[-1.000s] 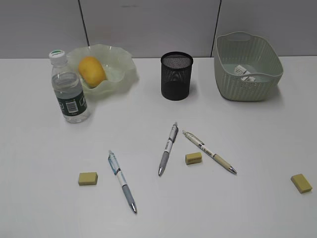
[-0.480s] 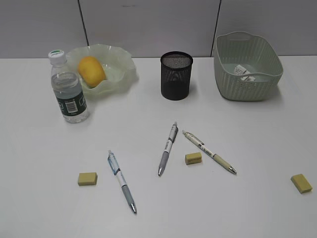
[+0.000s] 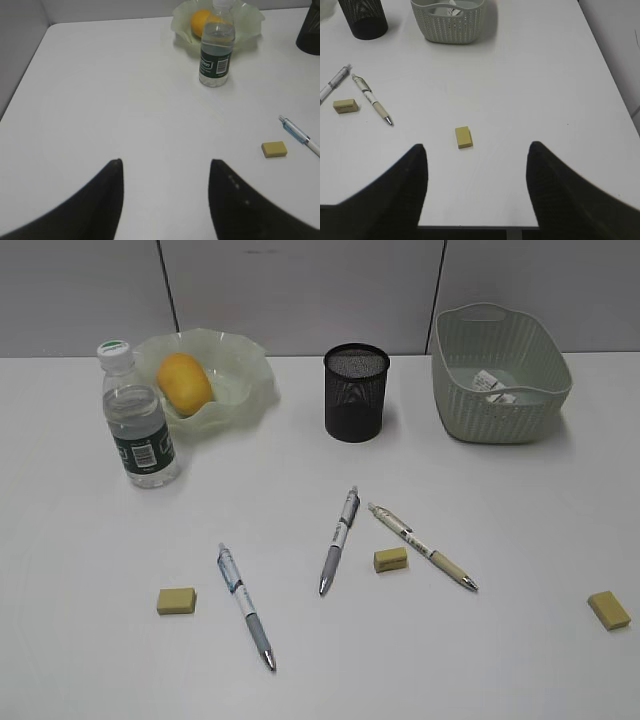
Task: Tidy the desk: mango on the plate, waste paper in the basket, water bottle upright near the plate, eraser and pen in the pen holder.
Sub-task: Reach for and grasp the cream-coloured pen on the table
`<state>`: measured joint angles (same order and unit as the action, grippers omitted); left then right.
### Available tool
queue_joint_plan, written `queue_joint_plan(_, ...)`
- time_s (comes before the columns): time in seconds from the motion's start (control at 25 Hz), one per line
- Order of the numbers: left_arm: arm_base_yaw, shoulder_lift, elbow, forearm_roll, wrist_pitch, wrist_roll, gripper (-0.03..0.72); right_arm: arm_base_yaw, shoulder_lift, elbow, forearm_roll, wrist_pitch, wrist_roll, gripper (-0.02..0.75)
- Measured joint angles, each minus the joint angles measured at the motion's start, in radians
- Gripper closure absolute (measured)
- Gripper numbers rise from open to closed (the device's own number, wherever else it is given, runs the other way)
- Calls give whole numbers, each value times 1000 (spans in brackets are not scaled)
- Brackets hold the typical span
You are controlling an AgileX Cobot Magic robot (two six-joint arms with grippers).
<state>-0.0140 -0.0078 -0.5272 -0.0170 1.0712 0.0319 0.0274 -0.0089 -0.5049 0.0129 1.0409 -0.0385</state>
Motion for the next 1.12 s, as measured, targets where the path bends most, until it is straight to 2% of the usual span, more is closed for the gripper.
queue_joint_plan(0.44, 0, 0, 0, 0, -1, 0, 292, 0, 58, -25, 9, -9, 0, 244)
queue_joint_plan(0.72, 0, 0, 0, 0, -1, 0, 291, 0, 432, -110, 48, -9, -22, 244)
queue_joint_plan(1.12, 0, 0, 0, 0, -1, 0, 309, 0, 1025, -423, 104, 19, -89, 244)
